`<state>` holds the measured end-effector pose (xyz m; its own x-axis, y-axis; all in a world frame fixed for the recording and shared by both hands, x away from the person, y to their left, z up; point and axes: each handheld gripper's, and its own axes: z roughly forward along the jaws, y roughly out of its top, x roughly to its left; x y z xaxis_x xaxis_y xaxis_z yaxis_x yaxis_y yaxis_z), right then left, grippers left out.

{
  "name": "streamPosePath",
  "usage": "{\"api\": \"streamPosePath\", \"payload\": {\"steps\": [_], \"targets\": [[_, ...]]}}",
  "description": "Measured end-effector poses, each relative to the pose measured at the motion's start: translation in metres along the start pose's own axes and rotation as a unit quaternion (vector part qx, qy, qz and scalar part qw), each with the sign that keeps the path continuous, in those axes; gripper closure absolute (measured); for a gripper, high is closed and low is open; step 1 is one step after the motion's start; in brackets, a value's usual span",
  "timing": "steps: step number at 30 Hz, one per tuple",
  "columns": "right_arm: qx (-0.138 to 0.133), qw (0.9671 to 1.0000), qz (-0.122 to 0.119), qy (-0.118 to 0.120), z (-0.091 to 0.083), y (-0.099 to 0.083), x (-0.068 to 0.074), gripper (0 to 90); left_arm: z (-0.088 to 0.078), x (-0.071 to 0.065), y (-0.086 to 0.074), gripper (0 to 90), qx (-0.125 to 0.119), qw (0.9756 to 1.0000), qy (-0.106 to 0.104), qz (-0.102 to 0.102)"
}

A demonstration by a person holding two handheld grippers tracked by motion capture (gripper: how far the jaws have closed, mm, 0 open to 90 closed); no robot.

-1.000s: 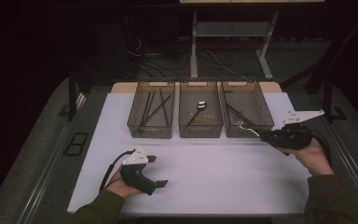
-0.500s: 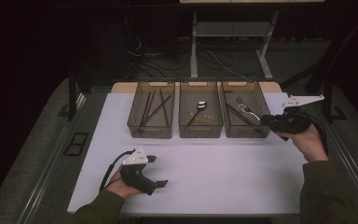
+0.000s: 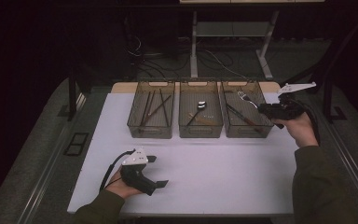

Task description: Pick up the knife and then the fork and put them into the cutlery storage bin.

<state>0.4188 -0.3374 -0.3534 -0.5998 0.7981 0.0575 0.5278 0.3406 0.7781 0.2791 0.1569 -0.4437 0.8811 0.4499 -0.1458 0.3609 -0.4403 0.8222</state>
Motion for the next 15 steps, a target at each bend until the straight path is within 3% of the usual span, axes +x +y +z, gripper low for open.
{"api": "streamPosePath", "payload": {"steps": [6,15], "targets": [[0.031,0.9992,-0.001,-0.024,0.02,0.007,-0.005,77.5,0.0,0.0,0.0,0.0,-0.001,1.0,-0.002,0.001],[0.071,0.9969,0.008,-0.032,0.052,0.008,-0.008,77.5,0.0,0.0,0.0,0.0,-0.003,1.0,-0.004,0.0]]}}
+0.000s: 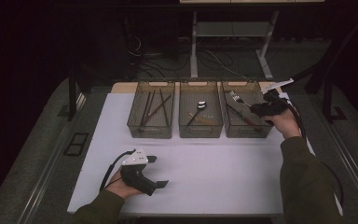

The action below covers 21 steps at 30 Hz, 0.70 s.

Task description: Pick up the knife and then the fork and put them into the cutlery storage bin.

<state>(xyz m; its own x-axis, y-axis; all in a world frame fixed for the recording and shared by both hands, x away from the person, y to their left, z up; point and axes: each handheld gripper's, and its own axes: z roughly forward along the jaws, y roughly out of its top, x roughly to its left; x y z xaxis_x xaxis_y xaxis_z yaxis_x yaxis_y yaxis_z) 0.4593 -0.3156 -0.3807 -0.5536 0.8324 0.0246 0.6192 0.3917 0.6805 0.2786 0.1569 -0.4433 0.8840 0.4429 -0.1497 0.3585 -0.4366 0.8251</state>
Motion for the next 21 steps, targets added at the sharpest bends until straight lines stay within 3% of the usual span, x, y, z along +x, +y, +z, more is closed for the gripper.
{"api": "streamPosePath", "payload": {"steps": [11,15,21], "targets": [[0.02,0.9998,0.003,-0.001,0.021,0.006,-0.004,77.4,0.0,0.0,0.0,0.0,-0.001,1.0,0.0,-0.002],[0.037,0.9992,0.0,-0.012,0.027,0.005,-0.004,76.6,0.0,0.001,0.0,0.0,0.0,1.0,-0.001,-0.001],[0.02,0.9995,0.007,-0.024,0.022,0.004,-0.004,56.4,0.0,0.0,0.0,0.0,0.001,1.0,0.0,0.0]]}}
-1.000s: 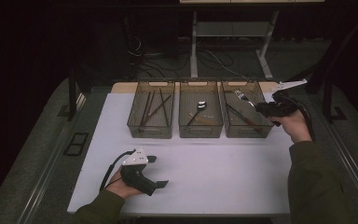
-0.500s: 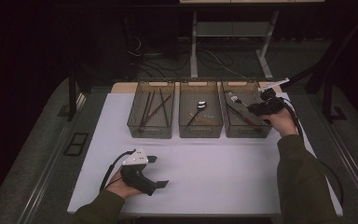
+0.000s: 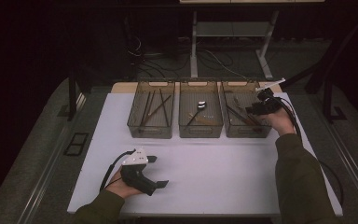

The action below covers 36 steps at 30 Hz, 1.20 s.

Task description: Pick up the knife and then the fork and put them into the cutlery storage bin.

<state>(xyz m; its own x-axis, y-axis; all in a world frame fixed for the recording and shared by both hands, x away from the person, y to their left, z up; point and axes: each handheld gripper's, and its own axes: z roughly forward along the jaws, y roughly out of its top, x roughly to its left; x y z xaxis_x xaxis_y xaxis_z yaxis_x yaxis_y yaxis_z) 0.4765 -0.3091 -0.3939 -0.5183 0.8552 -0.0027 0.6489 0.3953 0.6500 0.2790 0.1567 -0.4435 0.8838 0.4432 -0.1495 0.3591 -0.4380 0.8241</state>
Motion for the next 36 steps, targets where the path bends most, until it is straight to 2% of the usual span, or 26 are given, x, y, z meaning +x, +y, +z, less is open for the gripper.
{"api": "streamPosePath", "payload": {"steps": [2,8,10,12,14,18,22,31,36], "targets": [[-0.006,0.9999,0.009,0.01,-0.002,-0.001,-0.001,52.6,0.0,0.0,0.0,0.0,-0.001,1.0,0.0,-0.001],[-0.023,0.9996,0.008,0.017,-0.009,-0.002,0.005,42.2,0.0,0.0,0.0,0.0,-0.001,1.0,0.001,-0.002],[-0.025,0.9992,0.015,0.028,-0.011,-0.003,0.007,37.0,0.0,0.0,0.0,0.0,-0.001,1.0,0.002,-0.003],[-0.02,0.9996,0.017,0.015,-0.015,-0.003,0.011,32.3,0.0,0.0,0.0,0.0,-0.003,1.0,0.003,-0.006],[-0.021,0.9997,0.011,0.008,-0.018,-0.004,0.014,30.9,0.0,0.0,0.0,0.0,-0.004,1.0,0.005,-0.005],[-0.046,0.9985,0.019,0.021,-0.028,-0.006,0.017,27.1,-0.001,0.001,0.0,0.0,-0.007,0.9999,0.008,-0.007],[-0.077,0.9957,0.036,0.037,-0.035,-0.009,0.019,23.3,-0.001,0.001,0.0,0.0,-0.007,0.9999,0.009,-0.007],[-0.106,0.9919,0.027,0.065,-0.044,-0.02,0.027,17.2,-0.002,0.004,0.0,0.0,-0.008,0.9999,0.011,-0.008],[-0.119,0.9905,0.023,0.065,-0.051,-0.03,0.034,17.2,-0.002,0.004,0.0,0.0,-0.009,0.9999,0.012,-0.007]]}}
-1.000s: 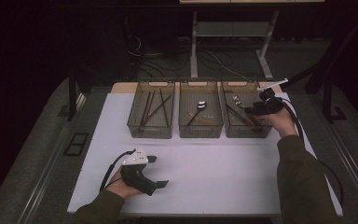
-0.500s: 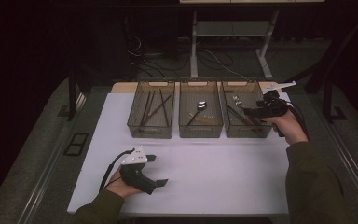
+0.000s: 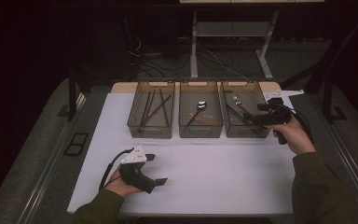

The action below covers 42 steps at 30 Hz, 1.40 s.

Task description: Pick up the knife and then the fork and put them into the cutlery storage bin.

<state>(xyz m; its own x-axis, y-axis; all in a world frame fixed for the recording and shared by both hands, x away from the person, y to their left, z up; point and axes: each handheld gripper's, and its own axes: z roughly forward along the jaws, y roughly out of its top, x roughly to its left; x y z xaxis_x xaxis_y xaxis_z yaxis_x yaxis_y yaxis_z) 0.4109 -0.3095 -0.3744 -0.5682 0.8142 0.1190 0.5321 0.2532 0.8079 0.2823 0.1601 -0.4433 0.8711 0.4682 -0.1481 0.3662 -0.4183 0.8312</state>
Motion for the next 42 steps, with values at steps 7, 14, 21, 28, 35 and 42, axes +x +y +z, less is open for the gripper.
{"api": "streamPosePath", "payload": {"steps": [7,14,21,28,35,42], "targets": [[-0.009,0.9998,-0.007,0.015,-0.009,-0.011,0.011,13.6,-0.002,0.002,0.0,0.0,0.0,1.0,0.003,0.001],[-0.022,0.9991,-0.015,0.034,-0.019,-0.026,0.025,13.4,-0.001,0.002,0.0,0.0,-0.002,1.0,-0.001,-0.002],[-0.031,0.9981,-0.017,0.05,-0.028,-0.049,0.039,12.3,-0.001,-0.001,0.0,0.0,0.002,1.0,0.0,0.003],[-0.026,0.9982,-0.021,0.05,-0.032,-0.072,0.049,12.3,-0.002,-0.002,0.0,0.0,0.002,1.0,0.004,0.003],[-0.027,0.9974,-0.033,0.058,-0.038,-0.089,0.056,12.3,-0.001,-0.004,0.0,0.0,0.007,0.9999,0.003,0.007],[-0.027,0.9967,-0.041,0.064,-0.044,-0.106,0.065,12.4,-0.001,-0.004,0.0,0.0,0.006,1.0,0.003,0.007]]}}
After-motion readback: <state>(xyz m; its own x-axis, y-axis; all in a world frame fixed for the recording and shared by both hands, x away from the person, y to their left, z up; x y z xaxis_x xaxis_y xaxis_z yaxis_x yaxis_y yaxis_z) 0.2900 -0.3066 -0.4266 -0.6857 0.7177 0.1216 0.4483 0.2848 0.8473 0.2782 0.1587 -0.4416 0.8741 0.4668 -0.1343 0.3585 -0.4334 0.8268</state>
